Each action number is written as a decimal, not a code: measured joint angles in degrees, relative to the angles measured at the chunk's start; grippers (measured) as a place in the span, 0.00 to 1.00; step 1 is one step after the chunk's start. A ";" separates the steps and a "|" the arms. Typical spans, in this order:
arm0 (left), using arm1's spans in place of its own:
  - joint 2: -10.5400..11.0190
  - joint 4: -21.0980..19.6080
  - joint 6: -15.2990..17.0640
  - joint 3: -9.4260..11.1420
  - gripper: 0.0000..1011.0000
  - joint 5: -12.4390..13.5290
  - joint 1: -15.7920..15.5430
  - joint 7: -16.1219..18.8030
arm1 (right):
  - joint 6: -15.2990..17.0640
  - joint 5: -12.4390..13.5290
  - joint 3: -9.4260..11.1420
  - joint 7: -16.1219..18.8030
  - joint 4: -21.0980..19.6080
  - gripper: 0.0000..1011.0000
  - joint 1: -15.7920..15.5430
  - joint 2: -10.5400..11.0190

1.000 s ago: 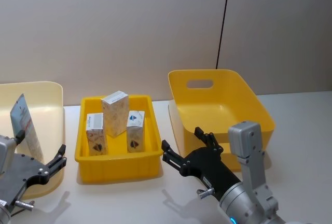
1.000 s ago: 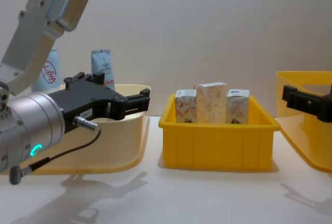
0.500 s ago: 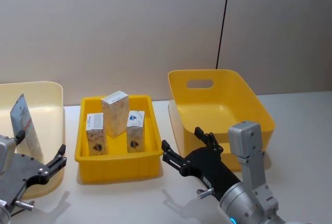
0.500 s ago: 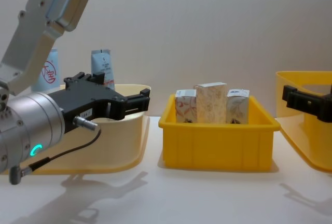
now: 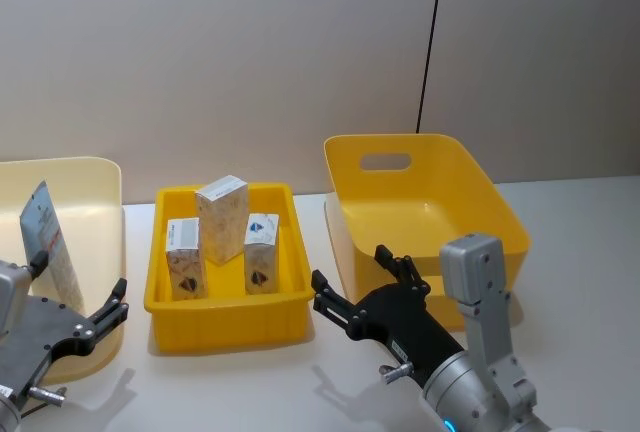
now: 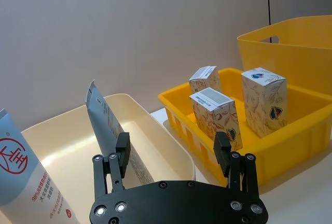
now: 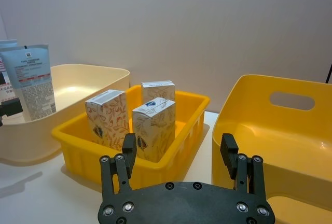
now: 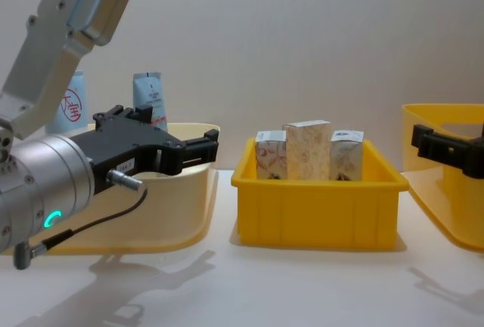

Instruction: Bimanual collaborative sorting of washing and personal care products

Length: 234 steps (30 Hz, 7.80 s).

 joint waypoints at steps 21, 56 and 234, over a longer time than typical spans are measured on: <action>0.00 0.00 0.00 0.00 0.99 0.00 0.00 0.00 | 0.00 0.00 0.00 0.00 0.00 1.00 0.00 0.00; -3.01 -1.70 8.12 -8.14 0.99 -11.21 0.89 -0.29 | 0.00 0.00 0.00 0.00 0.00 1.00 0.00 0.00; -3.78 11.43 1.98 1.31 0.27 -30.21 -15.27 -52.65 | 5.74 17.84 4.40 26.84 -8.81 1.00 -5.04 13.98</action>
